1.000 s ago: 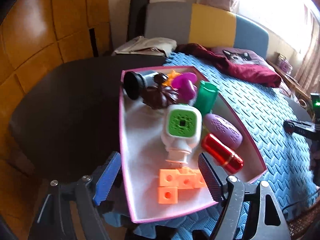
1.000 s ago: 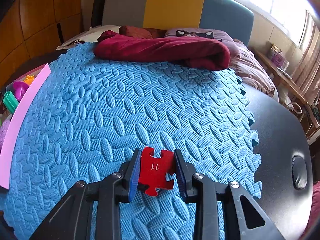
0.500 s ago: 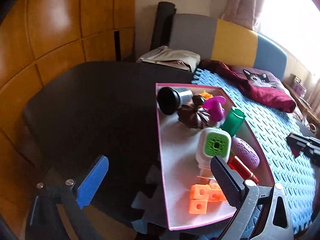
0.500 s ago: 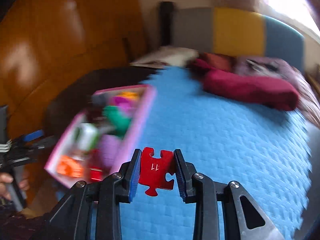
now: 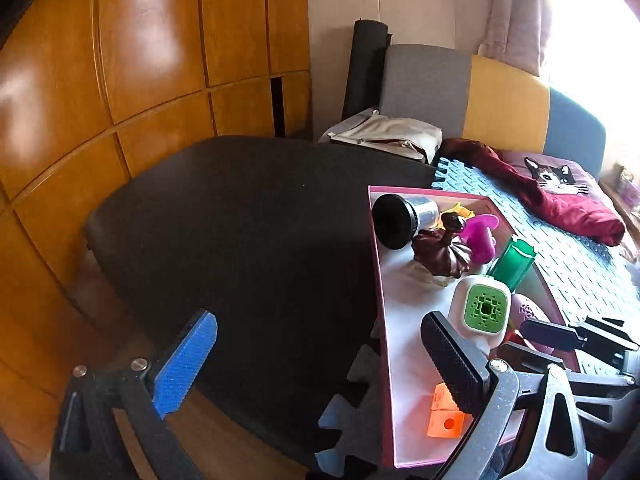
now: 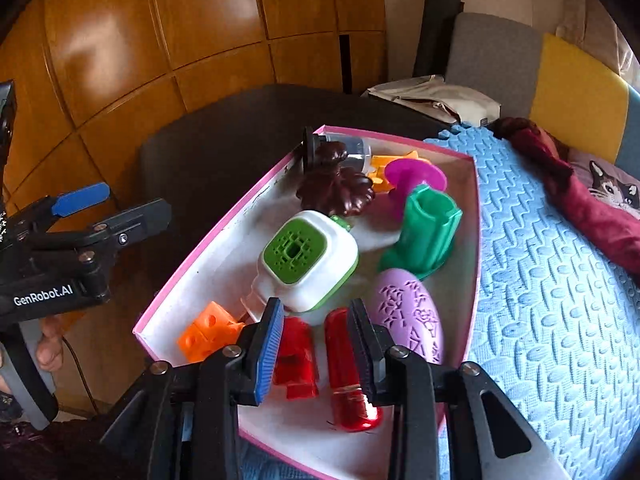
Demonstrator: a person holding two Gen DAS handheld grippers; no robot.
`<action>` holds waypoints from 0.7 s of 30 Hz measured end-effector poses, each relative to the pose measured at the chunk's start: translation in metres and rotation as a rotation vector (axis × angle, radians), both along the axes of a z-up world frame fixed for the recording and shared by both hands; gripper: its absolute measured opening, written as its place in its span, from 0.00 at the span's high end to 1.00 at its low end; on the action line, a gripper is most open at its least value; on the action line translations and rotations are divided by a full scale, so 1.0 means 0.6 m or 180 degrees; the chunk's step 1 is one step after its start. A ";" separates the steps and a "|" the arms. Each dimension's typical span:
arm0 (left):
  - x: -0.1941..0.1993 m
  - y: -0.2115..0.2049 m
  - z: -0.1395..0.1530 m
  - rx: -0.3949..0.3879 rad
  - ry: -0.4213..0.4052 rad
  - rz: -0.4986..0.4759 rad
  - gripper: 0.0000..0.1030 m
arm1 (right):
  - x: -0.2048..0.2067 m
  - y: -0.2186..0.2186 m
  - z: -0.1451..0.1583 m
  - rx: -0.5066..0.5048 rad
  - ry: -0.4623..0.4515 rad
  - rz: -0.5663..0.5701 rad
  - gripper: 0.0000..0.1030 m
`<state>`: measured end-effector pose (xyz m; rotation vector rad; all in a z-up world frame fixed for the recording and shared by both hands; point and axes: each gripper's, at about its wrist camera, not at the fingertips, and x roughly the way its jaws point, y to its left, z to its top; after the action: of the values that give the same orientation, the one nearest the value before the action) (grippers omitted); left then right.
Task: Organize rigid objects
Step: 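Carry the red puzzle piece into the white tray and open the right tool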
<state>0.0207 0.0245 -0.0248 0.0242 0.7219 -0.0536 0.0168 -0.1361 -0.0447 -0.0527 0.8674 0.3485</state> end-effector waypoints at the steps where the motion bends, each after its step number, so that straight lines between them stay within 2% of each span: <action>1: -0.001 0.001 0.000 -0.0016 0.0009 -0.0005 0.00 | 0.000 -0.001 0.000 0.0014 -0.0003 -0.0016 0.68; 9: -0.002 0.001 -0.004 -0.0047 0.0085 0.0045 0.00 | -0.011 -0.024 0.001 0.0125 -0.0044 -0.0202 0.59; 13: -0.005 -0.006 -0.002 -0.0037 0.0073 0.0001 0.00 | -0.020 -0.042 0.008 0.0250 -0.0056 -0.0287 0.59; 21: -0.018 -0.024 0.003 -0.0089 0.0076 -0.0054 0.00 | -0.047 -0.060 0.018 0.0268 -0.0239 -0.0614 0.59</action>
<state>0.0097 0.0102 -0.0232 0.0029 0.7449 -0.0802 -0.0115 -0.1722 -0.0338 0.0948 0.7756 0.2007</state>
